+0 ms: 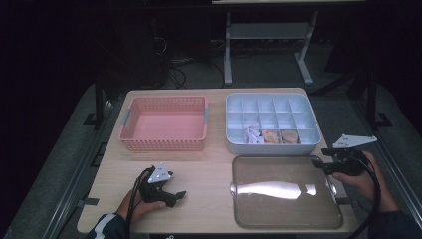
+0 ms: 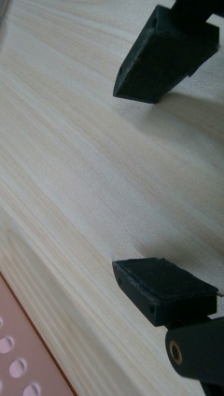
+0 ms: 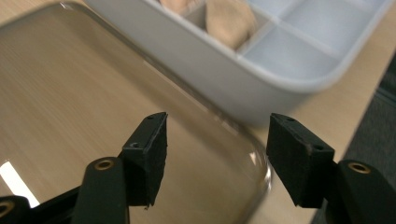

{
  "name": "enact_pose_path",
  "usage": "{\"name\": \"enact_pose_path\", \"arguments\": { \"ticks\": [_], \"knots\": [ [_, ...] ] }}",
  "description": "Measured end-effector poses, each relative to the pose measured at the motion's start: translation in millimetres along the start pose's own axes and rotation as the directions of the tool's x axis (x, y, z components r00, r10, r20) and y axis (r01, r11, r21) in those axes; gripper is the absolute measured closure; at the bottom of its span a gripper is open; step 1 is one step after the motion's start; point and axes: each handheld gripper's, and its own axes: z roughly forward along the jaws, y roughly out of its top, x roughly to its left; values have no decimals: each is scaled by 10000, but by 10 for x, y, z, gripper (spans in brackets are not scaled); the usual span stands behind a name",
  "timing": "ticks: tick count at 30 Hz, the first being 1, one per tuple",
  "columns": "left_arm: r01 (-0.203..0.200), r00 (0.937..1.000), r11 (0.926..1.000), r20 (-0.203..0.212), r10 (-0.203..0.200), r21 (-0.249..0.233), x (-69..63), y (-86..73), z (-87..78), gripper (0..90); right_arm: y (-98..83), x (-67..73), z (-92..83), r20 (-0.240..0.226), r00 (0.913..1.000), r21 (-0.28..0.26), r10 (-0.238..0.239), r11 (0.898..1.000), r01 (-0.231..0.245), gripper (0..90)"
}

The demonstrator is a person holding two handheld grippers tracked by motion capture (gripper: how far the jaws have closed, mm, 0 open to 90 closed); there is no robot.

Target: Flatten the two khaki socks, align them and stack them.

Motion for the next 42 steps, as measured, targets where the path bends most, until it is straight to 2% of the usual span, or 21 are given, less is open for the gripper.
{"name": "enact_pose_path", "arguments": {
  "ticks": [2,6,9,10,12,13,14,17,19,23,26,32,36,37,40,41,42],
  "knots": [
    [11,10000,10000,16,-11,-2,0,0,1,133,-156,-27,-8,-48,9991,55,415,9991,-414,356],
    [65,10000,10000,26,-65,-11,-4,-2,3,133,-284,-45,6,-173,9977,151,652,9978,-650,344],
    [35,10000,10000,-2,-35,29,-20,7,8,133,-404,-69,73,-443,9946,431,938,9948,-919,329],
    [-4,10000,10000,24,4,46,-35,16,16,133,-429,-72,99,-496,9931,524,1061,9932,-1035,325],
    [-129,9998,9999,137,129,36,-86,43,47,133,-455,-80,137,-299,9942,646,1034,9928,-1013,314],
    [-298,9990,9995,342,295,79,-167,88,89,134,-474,-84,167,-266,9939,770,1074,9915,-1051,312],
    [-298,9990,9995,342,295,79,-167,88,89,133,-474,-84,167,-266,9939,770,1074,9915,-1051,312],
    [-537,9965,9986,633,537,-24,-306,167,185,133,-498,-80,193,-459,9937,861,1018,9915,-976,310],
    [-900,9914,9959,953,894,19,-410,254,272,133,-505,-83,198,-554,9926,840,1083,9911,-1034,299],
    [-1217,9848,9926,1248,1212,-33,-544,403,434,133,-484,-48,221,-538,9901,914,1295,9880,-1243,289],
    [-1198,9840,9928,1319,1197,-71,-628,513,558,132,-461,-20,253,-651,9893,888,1303,9883,-1244,289],
    [-1057,9880,9944,1127,1057,-59,-692,642,697,133,-438,11,271,-632,9895,917,1300,9880,-1239,294],
    [-1153,9881,9933,1020,1156,-83,-713,685,740,129,-408,59,286,-802,9898,995,1174,9890,-1093,306],
    [-1043,9884,9945,1112,1038,-7,-698,687,744,120,-397,71,286,-708,9907,1047,1158,9886,-1080,308],
    [-927,9910,9957,972,925,-28,-695,684,741,128,-390,78,288,-668,9909,1078,1167,9882,-1091,309],
    [-925,9902,9957,1050,924,-46,-696,680,733,140,-392,82,292,-655,9907,1040,1196,9882,-1124,310],
    [-1089,9878,9940,1125,1080,18,-693,678,719,157,-388,93,291,-631,9899,1060,1271,9871,-1200,312]
  ]
}}
